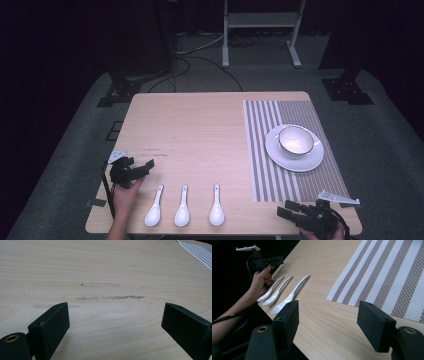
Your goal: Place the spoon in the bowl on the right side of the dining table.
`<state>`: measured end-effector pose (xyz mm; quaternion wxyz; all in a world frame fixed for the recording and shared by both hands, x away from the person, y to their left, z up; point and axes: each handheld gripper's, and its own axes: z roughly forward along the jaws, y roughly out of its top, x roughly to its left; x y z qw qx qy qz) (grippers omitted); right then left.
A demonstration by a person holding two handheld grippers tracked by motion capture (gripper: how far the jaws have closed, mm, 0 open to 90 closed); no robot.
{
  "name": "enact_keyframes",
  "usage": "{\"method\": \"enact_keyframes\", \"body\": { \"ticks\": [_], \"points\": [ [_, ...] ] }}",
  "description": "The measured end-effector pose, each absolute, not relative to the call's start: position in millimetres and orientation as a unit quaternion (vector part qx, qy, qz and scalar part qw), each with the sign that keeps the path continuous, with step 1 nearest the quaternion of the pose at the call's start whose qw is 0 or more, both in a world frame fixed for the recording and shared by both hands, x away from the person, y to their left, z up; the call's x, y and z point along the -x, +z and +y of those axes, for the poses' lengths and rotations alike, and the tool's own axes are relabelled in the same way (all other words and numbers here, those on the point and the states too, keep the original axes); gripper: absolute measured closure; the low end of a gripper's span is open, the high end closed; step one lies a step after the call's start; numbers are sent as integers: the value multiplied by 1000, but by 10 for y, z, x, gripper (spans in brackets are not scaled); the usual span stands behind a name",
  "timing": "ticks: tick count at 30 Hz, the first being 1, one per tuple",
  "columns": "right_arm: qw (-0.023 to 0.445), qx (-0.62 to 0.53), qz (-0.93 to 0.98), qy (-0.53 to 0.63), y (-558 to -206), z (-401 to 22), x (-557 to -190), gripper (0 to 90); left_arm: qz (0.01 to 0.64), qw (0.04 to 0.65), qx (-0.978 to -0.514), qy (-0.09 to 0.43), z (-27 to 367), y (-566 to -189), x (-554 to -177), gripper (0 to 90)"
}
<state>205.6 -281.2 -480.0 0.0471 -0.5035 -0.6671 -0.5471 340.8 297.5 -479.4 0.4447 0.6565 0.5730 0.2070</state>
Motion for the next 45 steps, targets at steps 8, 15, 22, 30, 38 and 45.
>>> {"method": "enact_keyframes", "body": {
  "ticks": [8,15,22,30,38,45],
  "points": [
    [45,502,-674,-539,-4755,-2723,-2119,327,573,444,-657,207,2974,-4794,-3408,67],
    [59,494,-683,-534,-4737,-2614,-2178,327,573,444,-657,207,2971,-4795,-3411,67],
    [78,483,-694,-528,-4717,-2425,-2235,326,571,444,-658,208,2971,-4793,-3408,67],
    [94,473,-704,-521,-4709,-2271,-2306,325,572,444,-658,207,2970,-4793,-3412,67],
    [102,463,-714,-515,-4651,-2125,-2416,326,572,444,-657,207,2970,-4794,-3413,67],
    [105,456,-722,-510,-4618,-2012,-2488,326,573,444,-657,207,2972,-4794,-3413,67]
  ]
}}
